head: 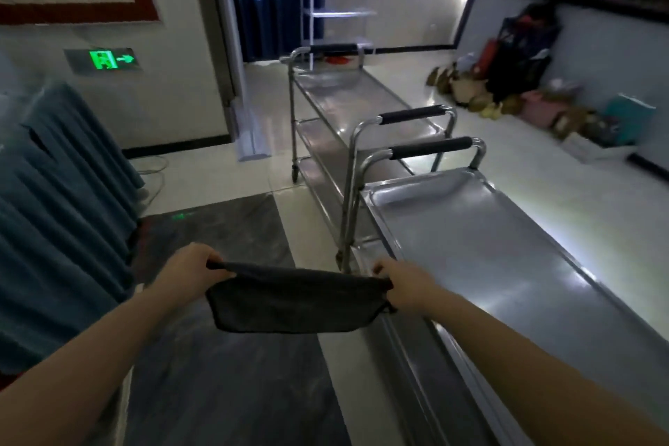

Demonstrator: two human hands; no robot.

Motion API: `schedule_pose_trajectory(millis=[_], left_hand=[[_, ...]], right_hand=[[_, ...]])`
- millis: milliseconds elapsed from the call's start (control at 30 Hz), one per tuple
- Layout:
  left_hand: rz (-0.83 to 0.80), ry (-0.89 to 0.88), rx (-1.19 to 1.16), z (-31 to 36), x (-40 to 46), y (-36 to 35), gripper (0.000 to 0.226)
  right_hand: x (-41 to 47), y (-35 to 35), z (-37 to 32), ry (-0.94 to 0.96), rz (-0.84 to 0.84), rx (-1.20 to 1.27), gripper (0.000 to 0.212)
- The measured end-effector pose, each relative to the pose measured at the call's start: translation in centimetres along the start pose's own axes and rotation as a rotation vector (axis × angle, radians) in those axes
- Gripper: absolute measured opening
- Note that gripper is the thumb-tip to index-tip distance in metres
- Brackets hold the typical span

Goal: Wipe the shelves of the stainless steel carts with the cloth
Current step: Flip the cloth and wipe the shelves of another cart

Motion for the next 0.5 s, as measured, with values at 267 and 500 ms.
schedule_pose_trajectory(millis=[267,500], left_hand=[[-0.107,-0.297,0.067,3.6,12.2,2.5,0.024],[-0.214,-0.835,-0.142,17.4,16.0,1.9,0.03]], right_hand=[[-0.7,4.0,1.8,-0.202,0.273,0.08,0.024],[-1.6,7.5,2.0,-0.163,0.459,0.181,0.025]])
Point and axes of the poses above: each hand's wrist, its own x-axis towards the middle knuckle, its own y-axis out of the back of the hand, z = x × y, the point moved 6 cm from there along x, towards the middle knuckle, and after that the axes turned 9 degrees about -z, right-handed, at the moved point
